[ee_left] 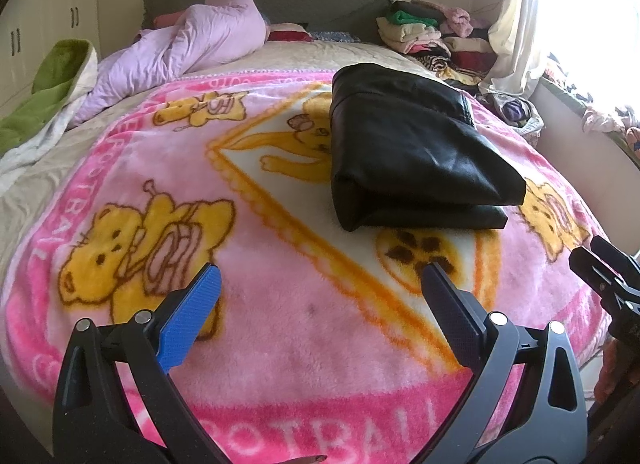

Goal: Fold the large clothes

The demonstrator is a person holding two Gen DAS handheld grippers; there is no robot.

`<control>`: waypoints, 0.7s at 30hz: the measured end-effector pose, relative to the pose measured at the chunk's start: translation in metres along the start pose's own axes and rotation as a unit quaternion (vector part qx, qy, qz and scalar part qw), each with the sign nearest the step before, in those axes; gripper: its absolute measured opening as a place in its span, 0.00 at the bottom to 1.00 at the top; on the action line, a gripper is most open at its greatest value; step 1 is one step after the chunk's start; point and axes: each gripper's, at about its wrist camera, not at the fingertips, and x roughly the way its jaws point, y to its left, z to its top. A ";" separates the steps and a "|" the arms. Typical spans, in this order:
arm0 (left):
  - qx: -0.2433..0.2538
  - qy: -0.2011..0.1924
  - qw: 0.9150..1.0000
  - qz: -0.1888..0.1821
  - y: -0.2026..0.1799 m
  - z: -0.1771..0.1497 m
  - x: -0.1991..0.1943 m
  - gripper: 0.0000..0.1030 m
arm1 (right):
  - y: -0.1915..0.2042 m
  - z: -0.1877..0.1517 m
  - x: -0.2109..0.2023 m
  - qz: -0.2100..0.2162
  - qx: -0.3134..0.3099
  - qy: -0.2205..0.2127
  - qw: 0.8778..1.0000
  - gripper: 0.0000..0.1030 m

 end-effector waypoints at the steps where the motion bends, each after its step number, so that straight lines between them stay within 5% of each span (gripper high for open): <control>1: -0.001 0.000 1.000 0.001 0.000 0.000 0.000 0.91 | 0.000 0.000 0.001 -0.002 0.000 0.000 1.000 0.96; 8: -0.015 0.008 1.000 0.002 0.020 -0.004 0.005 0.91 | -0.053 -0.015 -0.015 -0.088 0.069 -0.009 0.994 0.96; 12: -0.064 0.013 0.997 0.029 0.080 0.003 0.009 0.91 | -0.149 -0.046 -0.046 -0.212 0.156 -0.002 0.965 0.96; 15: -0.092 0.026 0.990 0.098 0.148 0.009 0.015 0.91 | -0.239 -0.079 -0.082 -0.321 0.224 0.013 0.920 0.96; 18: -0.107 0.042 0.975 0.189 0.232 0.015 0.021 0.91 | -0.341 -0.129 -0.129 -0.396 0.355 0.054 0.845 0.96; 21: -0.127 0.069 0.946 0.290 0.324 0.019 0.032 0.91 | -0.431 -0.184 -0.177 -0.460 0.444 0.057 0.766 0.96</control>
